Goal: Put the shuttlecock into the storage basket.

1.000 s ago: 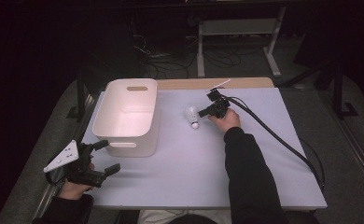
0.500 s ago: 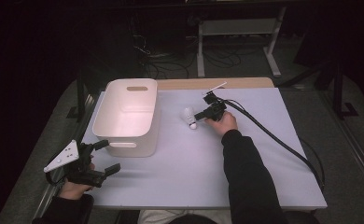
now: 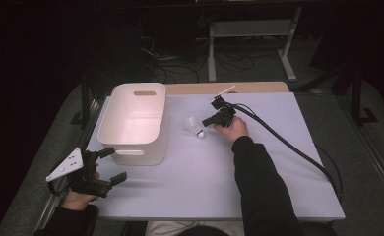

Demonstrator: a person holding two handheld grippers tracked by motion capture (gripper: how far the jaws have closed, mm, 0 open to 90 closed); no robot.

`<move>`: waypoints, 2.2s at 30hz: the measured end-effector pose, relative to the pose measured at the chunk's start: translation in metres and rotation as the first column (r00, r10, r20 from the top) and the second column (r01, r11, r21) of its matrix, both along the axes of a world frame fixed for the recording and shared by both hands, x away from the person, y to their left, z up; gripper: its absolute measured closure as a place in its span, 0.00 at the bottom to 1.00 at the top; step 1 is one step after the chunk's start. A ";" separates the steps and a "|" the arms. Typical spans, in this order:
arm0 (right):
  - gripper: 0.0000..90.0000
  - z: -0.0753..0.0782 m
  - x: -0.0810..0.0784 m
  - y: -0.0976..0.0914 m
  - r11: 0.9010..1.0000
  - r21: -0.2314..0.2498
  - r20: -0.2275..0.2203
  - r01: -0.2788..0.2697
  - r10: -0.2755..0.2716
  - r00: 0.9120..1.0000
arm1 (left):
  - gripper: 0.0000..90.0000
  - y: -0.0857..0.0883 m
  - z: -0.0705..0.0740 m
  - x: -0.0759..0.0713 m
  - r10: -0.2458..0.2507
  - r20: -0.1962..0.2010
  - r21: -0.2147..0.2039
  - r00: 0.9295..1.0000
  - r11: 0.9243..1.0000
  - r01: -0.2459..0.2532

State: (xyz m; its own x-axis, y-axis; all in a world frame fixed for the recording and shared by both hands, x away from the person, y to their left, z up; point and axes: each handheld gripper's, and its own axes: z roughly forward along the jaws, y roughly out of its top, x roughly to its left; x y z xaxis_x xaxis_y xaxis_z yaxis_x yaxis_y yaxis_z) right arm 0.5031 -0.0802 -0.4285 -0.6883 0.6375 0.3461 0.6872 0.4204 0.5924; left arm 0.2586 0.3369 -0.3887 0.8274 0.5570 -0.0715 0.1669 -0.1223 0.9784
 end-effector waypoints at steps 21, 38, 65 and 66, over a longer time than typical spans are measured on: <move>0.99 0.028 -0.013 -0.006 0.999 0.010 0.056 -0.039 0.038 0.998 | 0.00 0.000 0.000 0.000 0.002 -0.001 -0.003 1.000 1.000 -0.002; 0.48 0.044 -0.017 -0.013 0.999 -0.020 0.065 -0.030 0.031 0.997 | 0.00 0.000 0.000 0.000 0.005 -0.002 -0.001 1.000 1.000 -0.005; 0.00 0.034 -0.016 0.004 0.990 -0.113 0.058 -0.084 0.091 0.994 | 0.00 -0.001 0.000 0.001 0.004 -0.013 0.000 1.000 1.000 -0.004; 0.00 0.033 -0.016 0.005 0.990 -0.112 0.054 -0.086 0.092 0.994 | 0.00 0.000 0.000 0.001 0.003 -0.013 -0.001 1.000 1.000 -0.003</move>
